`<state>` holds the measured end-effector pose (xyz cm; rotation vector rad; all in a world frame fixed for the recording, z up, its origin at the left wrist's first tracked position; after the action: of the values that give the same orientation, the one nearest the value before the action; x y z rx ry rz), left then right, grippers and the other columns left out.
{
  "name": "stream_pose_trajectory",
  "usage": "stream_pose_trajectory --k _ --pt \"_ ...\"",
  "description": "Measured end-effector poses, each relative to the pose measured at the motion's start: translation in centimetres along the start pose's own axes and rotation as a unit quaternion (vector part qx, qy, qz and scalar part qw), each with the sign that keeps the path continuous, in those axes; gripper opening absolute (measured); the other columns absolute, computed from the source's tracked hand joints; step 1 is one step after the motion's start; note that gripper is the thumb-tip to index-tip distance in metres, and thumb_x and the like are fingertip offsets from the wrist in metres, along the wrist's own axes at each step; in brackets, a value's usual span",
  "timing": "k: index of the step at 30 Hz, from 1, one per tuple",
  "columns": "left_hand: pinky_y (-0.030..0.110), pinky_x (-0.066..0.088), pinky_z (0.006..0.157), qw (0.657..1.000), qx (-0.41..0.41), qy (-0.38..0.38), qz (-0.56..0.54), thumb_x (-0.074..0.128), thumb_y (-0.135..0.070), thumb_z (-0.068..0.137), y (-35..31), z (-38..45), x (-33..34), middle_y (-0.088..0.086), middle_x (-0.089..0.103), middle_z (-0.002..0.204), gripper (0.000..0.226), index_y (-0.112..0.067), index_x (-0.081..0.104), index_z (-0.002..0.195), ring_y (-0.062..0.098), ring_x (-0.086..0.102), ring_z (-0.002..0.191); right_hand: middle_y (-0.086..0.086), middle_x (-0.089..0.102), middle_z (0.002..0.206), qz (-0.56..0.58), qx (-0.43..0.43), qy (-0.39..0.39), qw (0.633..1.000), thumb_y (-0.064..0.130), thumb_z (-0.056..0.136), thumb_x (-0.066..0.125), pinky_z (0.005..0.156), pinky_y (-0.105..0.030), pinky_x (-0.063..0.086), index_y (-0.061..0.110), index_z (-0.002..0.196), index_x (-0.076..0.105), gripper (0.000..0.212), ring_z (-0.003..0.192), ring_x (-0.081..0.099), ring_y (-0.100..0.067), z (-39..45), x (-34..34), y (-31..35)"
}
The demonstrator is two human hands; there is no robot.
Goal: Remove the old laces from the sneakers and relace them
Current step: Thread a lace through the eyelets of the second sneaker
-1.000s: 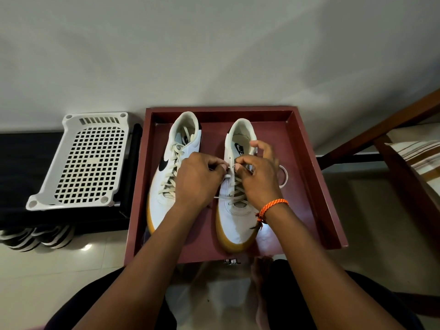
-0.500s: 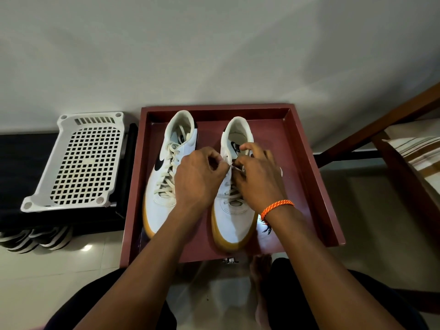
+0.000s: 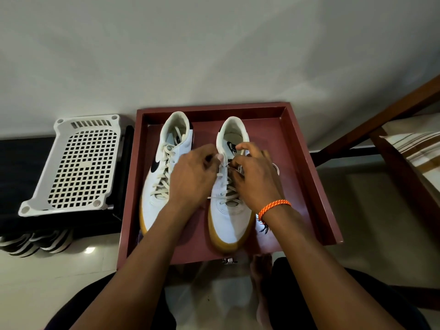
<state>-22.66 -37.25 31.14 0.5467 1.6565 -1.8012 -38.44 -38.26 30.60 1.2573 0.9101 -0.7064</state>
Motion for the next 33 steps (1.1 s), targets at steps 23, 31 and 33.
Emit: stream_pose_trajectory --k 23,31,33 --pt "0.029 0.054 0.075 0.874 -0.094 0.043 -0.474 0.051 -0.005 0.109 -0.4 0.7 -0.9 0.005 0.063 0.079 0.025 -0.009 0.061 0.087 0.012 0.057 0.068 0.012 0.046 0.153 -0.008 -0.004 0.006 1.0 0.015 0.096 0.068 0.074 -0.033 0.043 0.019 0.103 0.075 0.011 0.123 0.044 -0.022 -0.1 -0.2 0.2" --pt "0.031 0.047 0.057 0.871 -0.18 0.06 -0.453 0.049 -0.027 0.104 0.8 0.9 -1.7 0.007 0.063 0.087 0.023 -0.01 0.063 0.099 0.021 0.054 0.067 0.012 0.048 0.152 0.014 -0.013 0.005 1.0 0.015 0.094 0.069 0.077 -0.034 0.047 0.021 0.098 0.074 0.008 0.119 0.045 -0.024 -0.1 -0.3 -0.1" --pt "0.033 0.049 0.059 0.98 -0.104 0.064 -0.156 0.055 -0.044 0.103 1.3 0.6 -0.6 -0.002 0.07 0.078 0.033 -0.015 0.067 0.092 0.017 0.06 0.065 0.013 0.048 0.151 0.012 -0.014 0.005 1.0 0.015 0.094 0.069 0.076 -0.033 0.046 0.02 0.098 0.073 0.008 0.118 0.044 -0.023 -0.1 -0.3 -0.1"
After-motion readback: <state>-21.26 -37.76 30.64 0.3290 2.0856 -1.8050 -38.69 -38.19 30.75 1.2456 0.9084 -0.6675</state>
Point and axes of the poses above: each hand's wrist, its own z-axis towards the middle knuckle, its own x-axis out of the palm, y = z × x, the point moved 4 cm from there along z, towards the middle knuckle
